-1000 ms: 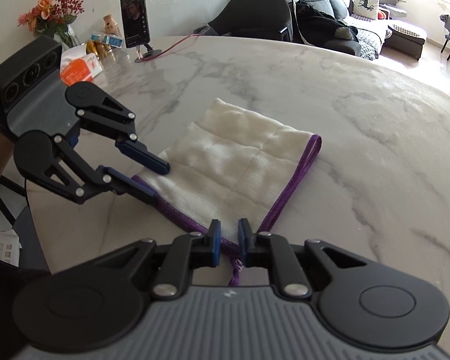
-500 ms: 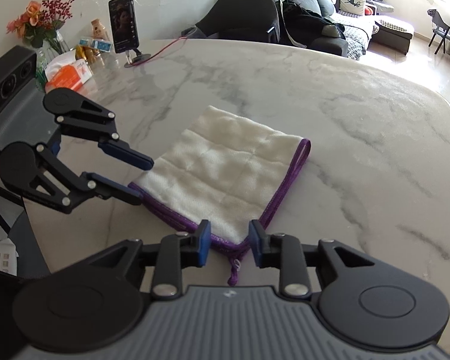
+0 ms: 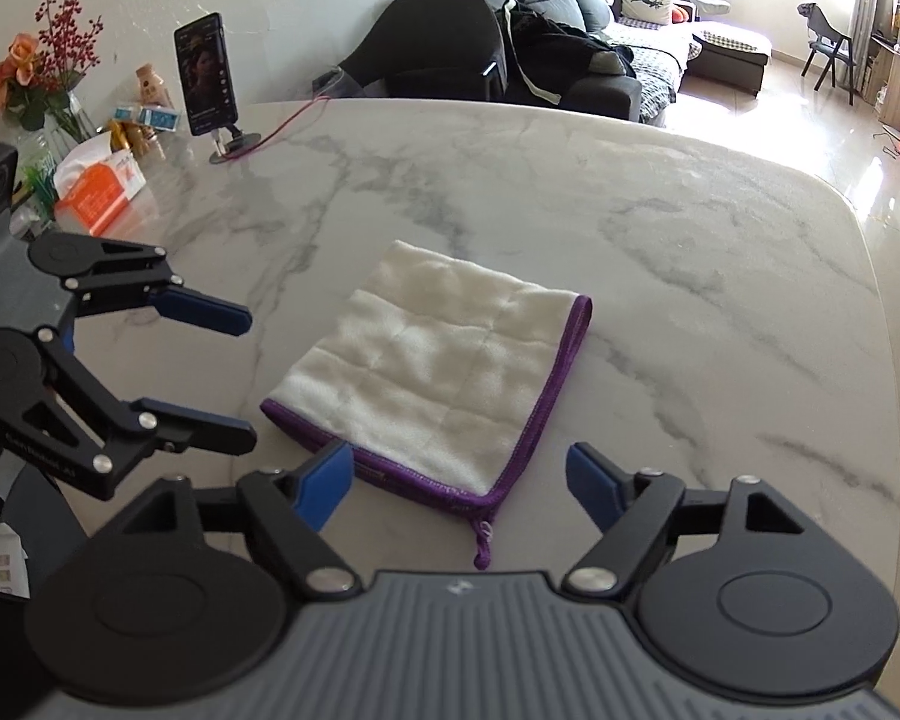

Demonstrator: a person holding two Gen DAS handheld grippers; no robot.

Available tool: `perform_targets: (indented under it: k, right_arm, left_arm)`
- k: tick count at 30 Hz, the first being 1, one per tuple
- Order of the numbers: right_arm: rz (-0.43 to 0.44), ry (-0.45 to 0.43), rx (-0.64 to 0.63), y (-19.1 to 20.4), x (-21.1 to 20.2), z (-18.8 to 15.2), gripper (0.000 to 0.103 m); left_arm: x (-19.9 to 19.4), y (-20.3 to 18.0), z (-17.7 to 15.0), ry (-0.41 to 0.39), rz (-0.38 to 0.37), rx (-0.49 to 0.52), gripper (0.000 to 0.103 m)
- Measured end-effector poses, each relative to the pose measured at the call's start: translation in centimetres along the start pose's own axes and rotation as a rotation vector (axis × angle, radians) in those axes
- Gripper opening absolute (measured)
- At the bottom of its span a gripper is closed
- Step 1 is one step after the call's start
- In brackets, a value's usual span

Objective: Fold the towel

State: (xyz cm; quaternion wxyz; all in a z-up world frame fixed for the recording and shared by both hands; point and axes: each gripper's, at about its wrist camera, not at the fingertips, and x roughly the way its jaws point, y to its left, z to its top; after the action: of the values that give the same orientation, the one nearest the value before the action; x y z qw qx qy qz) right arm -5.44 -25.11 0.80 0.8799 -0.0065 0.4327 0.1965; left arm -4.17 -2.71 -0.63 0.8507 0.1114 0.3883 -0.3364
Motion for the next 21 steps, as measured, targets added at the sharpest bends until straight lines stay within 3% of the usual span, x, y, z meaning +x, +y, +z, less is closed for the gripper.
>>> perform_targets:
  k: [3, 10, 14, 21]
  right_arm:
    - [-0.037, -0.011, 0.066, -0.3, -0.5, 0.1, 0.102]
    - [-0.097, 0.034, 0.227, -1.3, -0.5, -0.2, 0.103]
    - [-0.158, 0.076, 0.24, -0.9, -0.4, -0.8, 0.103]
    - [-0.183, 0.062, 0.289, -0.7, -1.2, -1.3, 0.103]
  left_arm:
    - [-0.4, 0.1, 0.5, 0.012, 0.043, -0.082, 0.102]
    - [-0.8, -0.2, 1.0, 0.049, 0.149, -0.202, 0.102]
    - [-0.8, 0.0, 0.9, 0.086, 0.14, -0.253, 0.102]
    - [-0.3, -1.4, 0.5, 0.124, 0.209, -0.262, 0.102]
